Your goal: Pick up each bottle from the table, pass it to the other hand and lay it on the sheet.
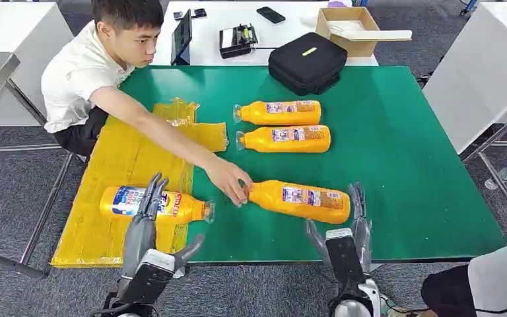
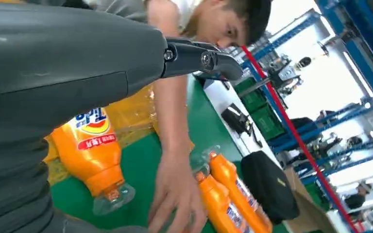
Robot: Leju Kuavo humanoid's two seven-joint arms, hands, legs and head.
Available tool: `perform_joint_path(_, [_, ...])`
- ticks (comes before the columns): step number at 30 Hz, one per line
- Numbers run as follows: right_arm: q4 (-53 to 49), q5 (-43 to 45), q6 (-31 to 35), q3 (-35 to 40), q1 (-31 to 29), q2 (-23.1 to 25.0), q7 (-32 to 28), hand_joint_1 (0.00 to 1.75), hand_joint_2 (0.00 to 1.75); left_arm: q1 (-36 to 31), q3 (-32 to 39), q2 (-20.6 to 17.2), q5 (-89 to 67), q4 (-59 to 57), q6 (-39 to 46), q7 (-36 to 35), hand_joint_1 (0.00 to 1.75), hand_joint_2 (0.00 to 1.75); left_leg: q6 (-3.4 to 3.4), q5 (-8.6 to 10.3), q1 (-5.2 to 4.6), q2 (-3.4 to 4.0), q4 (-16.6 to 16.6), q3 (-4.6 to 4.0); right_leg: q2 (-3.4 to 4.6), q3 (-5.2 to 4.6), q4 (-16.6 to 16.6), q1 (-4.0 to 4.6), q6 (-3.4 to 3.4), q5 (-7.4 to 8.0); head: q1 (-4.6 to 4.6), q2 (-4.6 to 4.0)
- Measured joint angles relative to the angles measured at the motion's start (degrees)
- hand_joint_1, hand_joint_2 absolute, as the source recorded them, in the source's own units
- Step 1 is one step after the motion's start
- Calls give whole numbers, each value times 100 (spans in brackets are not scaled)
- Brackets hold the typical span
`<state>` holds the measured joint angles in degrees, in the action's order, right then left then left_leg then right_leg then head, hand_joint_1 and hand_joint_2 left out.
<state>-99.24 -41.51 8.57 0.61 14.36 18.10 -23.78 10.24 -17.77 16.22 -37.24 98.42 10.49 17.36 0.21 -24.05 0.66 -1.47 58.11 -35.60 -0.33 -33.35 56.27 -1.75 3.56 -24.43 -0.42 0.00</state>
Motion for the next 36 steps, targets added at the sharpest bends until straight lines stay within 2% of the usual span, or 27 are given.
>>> perform_joint_path(6, [-528,-159,96,144,126,0,-146,0,175,36,125,59,183,0,-50,46,0,175,-5,-4,0,1,0,1,4,-2,0,0,0,0,0,0])
perform_joint_path(10, [-692,-216,358,177,194,0,-463,0,175,37,134,70,717,-24,-356,-5,0,175,-5,-4,0,2,0,2,5,-4,-1,-1,0,0,0,0])
perform_joint_path(14, [-832,-1136,941,177,228,-9,-446,0,175,24,134,79,1955,-195,-938,-175,0,175,-4,-5,0,5,0,1,9,-3,-1,0,0,0,0,0])
perform_joint_path(18, [-815,-2418,1502,227,199,-63,139,0,175,-12,134,74,2489,-415,-1360,164,0,175,-5,-5,0,6,0,1,9,-2,0,1,0,0,0,0])
perform_joint_path(23, [-511,-3880,1606,428,75,-370,1031,0,175,-86,131,74,2428,-606,-1270,319,0,175,-5,-5,0,12,0,1,12,-3,0,0,0,0,-4,0])
perform_joint_path(28, [-212,-4277,1344,618,-211,-747,1380,0,175,-312,103,74,2137,-937,-883,376,0,175,-4,-4,0,13,0,2,12,-1,0,-1,1,2,-2,0])
perform_joint_path(36, [463,-4362,843,848,-678,-1324,1613,0,175,-626,-50,74,2393,-1495,-1079,133,0,175,-4,-4,0,13,1,3,12,-1,0,-1,3,4,-5,0])
